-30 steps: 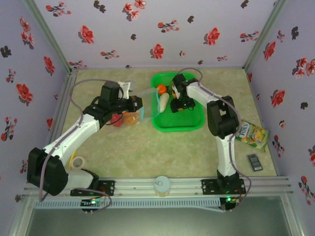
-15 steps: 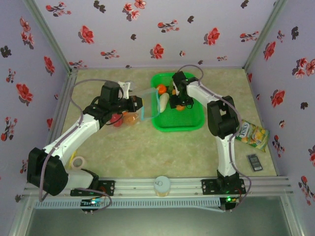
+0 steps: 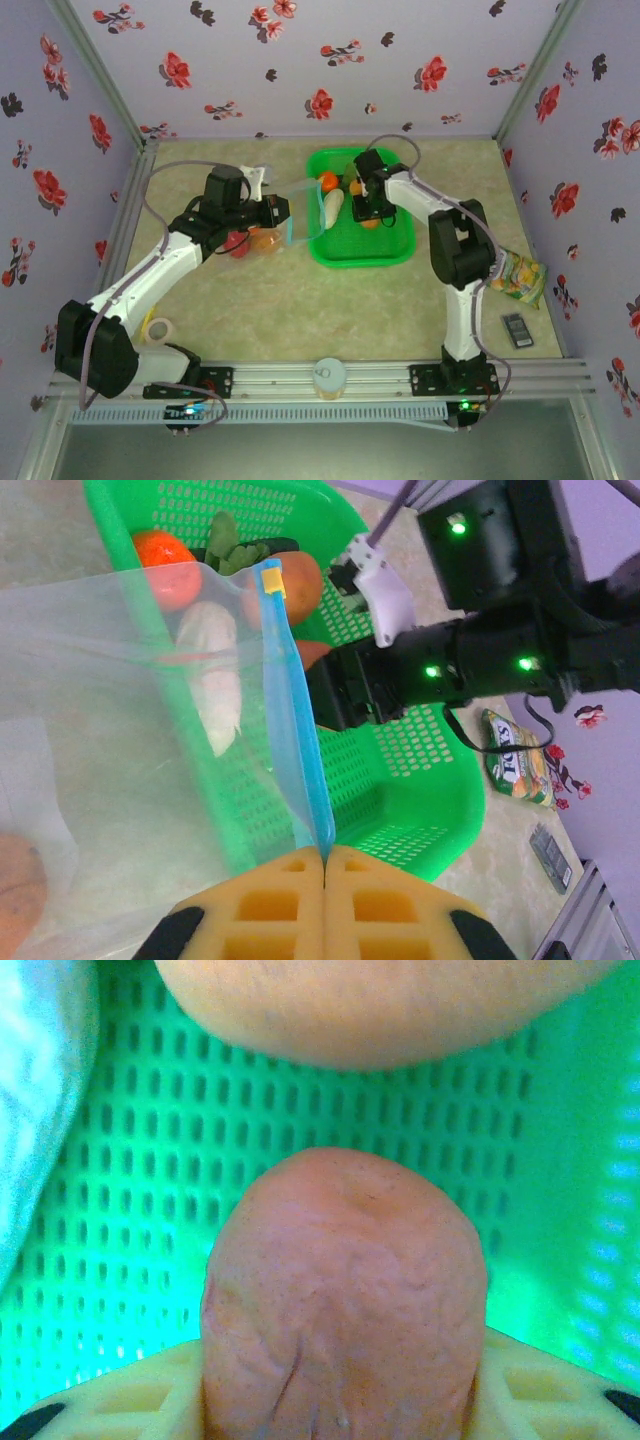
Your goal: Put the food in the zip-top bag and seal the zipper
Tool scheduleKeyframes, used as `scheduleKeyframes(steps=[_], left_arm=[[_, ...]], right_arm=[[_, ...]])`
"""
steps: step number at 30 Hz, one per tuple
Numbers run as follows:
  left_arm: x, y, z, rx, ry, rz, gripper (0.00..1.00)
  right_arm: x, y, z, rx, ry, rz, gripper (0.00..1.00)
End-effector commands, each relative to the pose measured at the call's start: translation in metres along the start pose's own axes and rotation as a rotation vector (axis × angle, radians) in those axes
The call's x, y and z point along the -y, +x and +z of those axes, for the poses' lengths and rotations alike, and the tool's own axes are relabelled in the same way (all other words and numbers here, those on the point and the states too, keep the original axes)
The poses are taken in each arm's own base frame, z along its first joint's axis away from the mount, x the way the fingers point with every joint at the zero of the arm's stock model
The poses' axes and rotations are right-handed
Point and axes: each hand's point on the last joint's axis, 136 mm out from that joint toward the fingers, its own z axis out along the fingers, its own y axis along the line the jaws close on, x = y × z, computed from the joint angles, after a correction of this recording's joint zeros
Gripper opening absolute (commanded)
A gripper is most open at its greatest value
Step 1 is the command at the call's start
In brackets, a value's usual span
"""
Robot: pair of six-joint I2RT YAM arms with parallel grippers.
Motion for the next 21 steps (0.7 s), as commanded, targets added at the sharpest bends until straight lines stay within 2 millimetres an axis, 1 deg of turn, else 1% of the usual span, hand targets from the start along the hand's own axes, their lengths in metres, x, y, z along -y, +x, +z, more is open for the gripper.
scheduleKeyframes(steps=[1,3,4,6,9,12,14,16,18,20,21], left_arm=[[0.001,-0.005,-0.001,0.009,0.003,0.028,0.00],[0.000,-0.005,0.000,0.009,0.003,0.025,0.00],[0.000,-0.006,0.000,0.011,0.004,0.024,0.00],[0.000,-0.006,0.002,0.012,0.002,0.022,0.00],[0.000,-0.007,0.004,0.012,0.004,0.021,0.00],[0.001,-0.009,0.005,0.012,0.008,0.019,0.00],[0.001,-0.009,0.005,0.013,0.011,0.015,0.00],[0.002,-0.009,0.005,0.012,0.012,0.016,0.00],[0.001,-0.009,0.006,0.011,0.012,0.013,0.00],[0.001,-0.009,0.005,0.013,0.014,0.013,0.00],[0.002,-0.009,0.005,0.015,0.015,0.013,0.00]], right_arm=[[0.003,-0.014,-0.054,0.138,-0.025,0.043,0.45],[-0.001,-0.013,-0.081,0.195,-0.073,0.056,0.45],[-0.004,-0.011,-0.092,0.217,-0.100,0.061,0.45],[-0.015,-0.008,-0.117,0.268,-0.186,0.071,0.45],[-0.040,0.002,-0.149,0.304,-0.354,0.055,0.46],[-0.066,0.014,-0.172,0.309,-0.470,0.018,0.46],[-0.082,0.022,-0.183,0.304,-0.521,-0.016,0.48],[-0.100,0.029,-0.188,0.284,-0.567,-0.056,0.48],[-0.119,0.036,-0.188,0.249,-0.602,-0.102,0.48],[-0.136,0.039,-0.185,0.219,-0.615,-0.137,0.49],[-0.143,0.040,-0.181,0.201,-0.614,-0.148,0.49]])
